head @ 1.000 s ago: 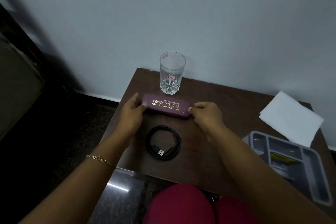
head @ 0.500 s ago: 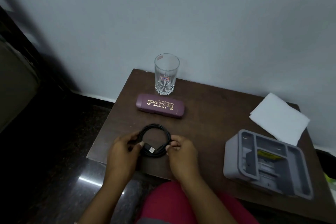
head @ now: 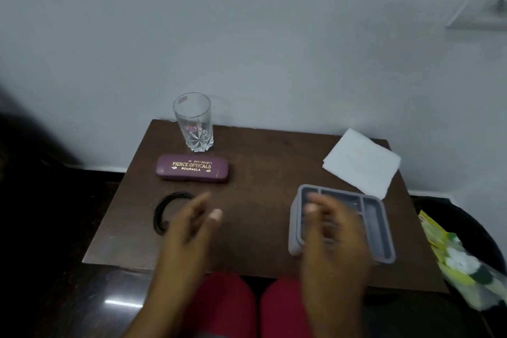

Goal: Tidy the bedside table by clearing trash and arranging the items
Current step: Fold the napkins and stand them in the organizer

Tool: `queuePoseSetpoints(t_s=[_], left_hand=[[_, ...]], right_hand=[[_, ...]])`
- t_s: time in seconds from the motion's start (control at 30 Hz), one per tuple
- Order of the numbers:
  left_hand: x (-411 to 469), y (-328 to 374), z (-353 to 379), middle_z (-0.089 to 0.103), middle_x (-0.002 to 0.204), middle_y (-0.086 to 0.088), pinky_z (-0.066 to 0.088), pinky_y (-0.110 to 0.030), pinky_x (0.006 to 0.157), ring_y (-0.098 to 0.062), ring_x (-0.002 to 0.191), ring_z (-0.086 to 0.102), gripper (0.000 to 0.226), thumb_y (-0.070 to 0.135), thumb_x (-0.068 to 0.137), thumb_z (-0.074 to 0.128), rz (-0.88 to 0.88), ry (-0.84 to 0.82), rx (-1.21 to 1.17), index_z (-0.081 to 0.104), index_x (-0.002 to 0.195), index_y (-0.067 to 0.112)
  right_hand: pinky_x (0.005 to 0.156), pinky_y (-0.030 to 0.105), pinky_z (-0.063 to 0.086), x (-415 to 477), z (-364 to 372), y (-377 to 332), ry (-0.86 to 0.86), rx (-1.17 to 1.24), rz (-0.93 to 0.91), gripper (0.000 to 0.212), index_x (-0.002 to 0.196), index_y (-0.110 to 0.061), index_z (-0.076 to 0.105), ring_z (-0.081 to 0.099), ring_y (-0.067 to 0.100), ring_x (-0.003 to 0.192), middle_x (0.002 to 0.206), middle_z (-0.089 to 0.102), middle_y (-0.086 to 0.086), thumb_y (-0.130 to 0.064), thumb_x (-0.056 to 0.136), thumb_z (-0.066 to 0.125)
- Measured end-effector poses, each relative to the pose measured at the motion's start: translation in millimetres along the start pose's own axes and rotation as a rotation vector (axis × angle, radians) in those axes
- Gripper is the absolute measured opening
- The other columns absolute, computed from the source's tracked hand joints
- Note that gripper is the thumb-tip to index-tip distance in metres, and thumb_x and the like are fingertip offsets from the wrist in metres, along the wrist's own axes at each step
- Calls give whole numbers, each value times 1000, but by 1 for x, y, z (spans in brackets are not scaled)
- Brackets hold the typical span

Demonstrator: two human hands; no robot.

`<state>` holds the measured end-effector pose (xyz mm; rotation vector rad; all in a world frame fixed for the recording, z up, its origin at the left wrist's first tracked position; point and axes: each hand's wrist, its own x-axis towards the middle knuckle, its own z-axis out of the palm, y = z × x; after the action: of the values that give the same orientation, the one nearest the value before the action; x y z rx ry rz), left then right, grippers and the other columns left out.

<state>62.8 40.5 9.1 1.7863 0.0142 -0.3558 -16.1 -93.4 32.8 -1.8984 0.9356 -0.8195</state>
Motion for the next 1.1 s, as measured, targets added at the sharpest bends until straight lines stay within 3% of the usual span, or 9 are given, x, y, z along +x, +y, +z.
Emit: queuePoseSetpoints(t_s=[0.1, 0.27, 0.37, 0.53, 0.7, 0.83, 0.9, 1.03, 1.1], left_hand=[[-19, 11, 47, 57, 114, 22, 39, 6, 65, 24, 88, 51, 34, 17, 88, 59, -83, -165, -114, 56, 118, 32], [-28, 5, 91, 54, 129, 17, 42, -10, 86, 4, 111, 52, 32, 27, 93, 51, -133, -292, -117, 54, 124, 35], [-27, 2, 100, 69, 111, 19, 47, -20, 92, 3, 106, 61, 28, 21, 95, 48, -89, -355, -133, 63, 106, 41], [0, 15, 95, 71, 98, 27, 44, -5, 79, 9, 100, 62, 35, 4, 95, 45, 95, -268, -81, 61, 110, 31], [59, 29, 87, 72, 104, 6, 49, -32, 92, -14, 104, 64, 28, 25, 88, 47, 166, -159, 78, 65, 110, 27], [88, 45, 85, 61, 57, 8, 42, -7, 48, 5, 49, 58, 28, 5, 98, 38, 108, -153, 18, 60, 114, 10], [94, 49, 85, 55, 54, 7, 32, -3, 35, 6, 31, 46, 30, 3, 99, 34, 64, -168, 14, 56, 119, 0], [99, 51, 86, 63, 85, -5, 42, -4, 50, 8, 50, 60, 31, 7, 99, 36, 16, -148, 2, 55, 123, 1], [95, 47, 88, 63, 111, -10, 46, -13, 81, -3, 94, 65, 33, 13, 97, 42, 144, 24, 121, 52, 128, 5]], right_hand=[[83, 18, 38, 25, -55, 27, 267, -46, 146, 32, 119, -17, 57, 52, 17, 111, 123, 55, 6, -28, 89, 56], [101, 42, 40, 31, -72, 75, 10, 115, 502, 35, 129, -19, 52, 50, 26, 120, 134, 52, 8, -25, 95, 46], [100, 41, 43, 27, -65, 78, -98, 169, 501, 33, 127, -22, 55, 56, 23, 112, 122, 60, 5, -21, 97, 42], [98, 36, 45, 42, -41, 60, -123, 172, 407, 34, 127, -28, 57, 56, 14, 113, 121, 63, -6, -21, 96, 44], [87, 26, 47, 86, 3, 47, -219, 209, 322, 32, 122, -21, 59, 58, 10, 103, 116, 64, -4, -19, 96, 41], [60, 2, 37, 113, 36, 44, -253, 166, 260, 28, 112, -17, 61, 54, 10, 86, 107, 64, 0, -15, 95, 39], [53, 3, 36, 120, 46, 46, -261, 126, 242, 26, 110, -16, 61, 54, 12, 85, 107, 65, 2, -15, 95, 39], [64, 16, 38, 124, 52, 50, -275, 96, 215, 27, 115, -15, 58, 55, 18, 97, 114, 62, 6, -18, 96, 39], [86, 23, 38, 126, 48, 55, -246, 74, 239, 33, 124, -12, 54, 52, 22, 114, 125, 58, 6, -24, 97, 39]])
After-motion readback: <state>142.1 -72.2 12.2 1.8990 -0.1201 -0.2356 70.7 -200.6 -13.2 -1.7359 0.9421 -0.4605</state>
